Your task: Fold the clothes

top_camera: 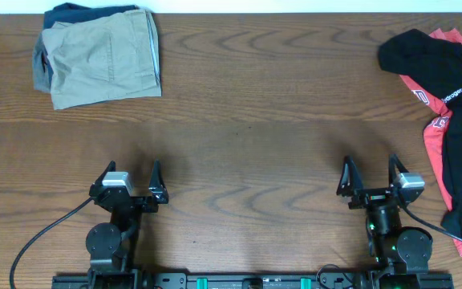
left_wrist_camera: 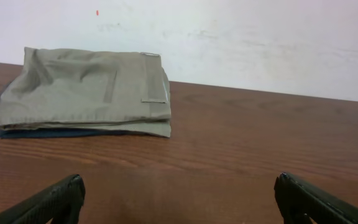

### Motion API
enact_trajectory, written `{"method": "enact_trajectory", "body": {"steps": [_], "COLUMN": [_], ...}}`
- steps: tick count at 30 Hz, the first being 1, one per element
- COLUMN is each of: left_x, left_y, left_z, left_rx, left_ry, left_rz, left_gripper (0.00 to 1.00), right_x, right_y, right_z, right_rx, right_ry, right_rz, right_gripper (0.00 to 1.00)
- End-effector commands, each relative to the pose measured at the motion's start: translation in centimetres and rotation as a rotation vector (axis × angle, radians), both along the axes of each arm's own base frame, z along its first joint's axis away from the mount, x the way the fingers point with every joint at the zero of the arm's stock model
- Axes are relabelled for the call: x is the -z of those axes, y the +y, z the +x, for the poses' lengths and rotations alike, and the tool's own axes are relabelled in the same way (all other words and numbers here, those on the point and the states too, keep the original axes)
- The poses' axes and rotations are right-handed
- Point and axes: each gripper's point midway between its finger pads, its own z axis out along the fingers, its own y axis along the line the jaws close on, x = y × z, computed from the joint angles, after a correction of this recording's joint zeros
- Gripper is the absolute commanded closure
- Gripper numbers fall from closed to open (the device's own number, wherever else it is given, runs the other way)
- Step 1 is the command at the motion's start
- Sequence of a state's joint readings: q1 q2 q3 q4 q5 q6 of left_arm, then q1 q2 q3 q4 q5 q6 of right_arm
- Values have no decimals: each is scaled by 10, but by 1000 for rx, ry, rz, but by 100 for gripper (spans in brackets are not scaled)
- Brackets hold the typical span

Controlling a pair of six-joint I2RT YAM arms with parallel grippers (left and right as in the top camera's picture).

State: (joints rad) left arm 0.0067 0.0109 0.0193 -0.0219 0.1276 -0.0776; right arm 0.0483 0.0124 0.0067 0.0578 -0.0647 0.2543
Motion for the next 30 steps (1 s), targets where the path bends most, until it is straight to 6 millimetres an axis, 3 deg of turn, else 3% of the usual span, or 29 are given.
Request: {"method": "enact_trajectory", "body": {"steps": [1, 5, 30], "left_x": [15, 15, 15], "left_y": [0, 0, 0], "left_z": [-1, -1, -1], "left_rx": [5, 5, 5], "left_ry": [46, 45, 45], "left_rz": [4, 5, 5], "left_gripper": [2, 2, 2], "right_x": [5, 31, 30], "right_y": [5, 4, 5], "right_z": [-1, -1, -1], "right_rx": [-24, -23, -23], "right_ry": [15, 112, 107], "right_rz": [-41, -107, -108], "right_gripper": [1, 1, 1]}}
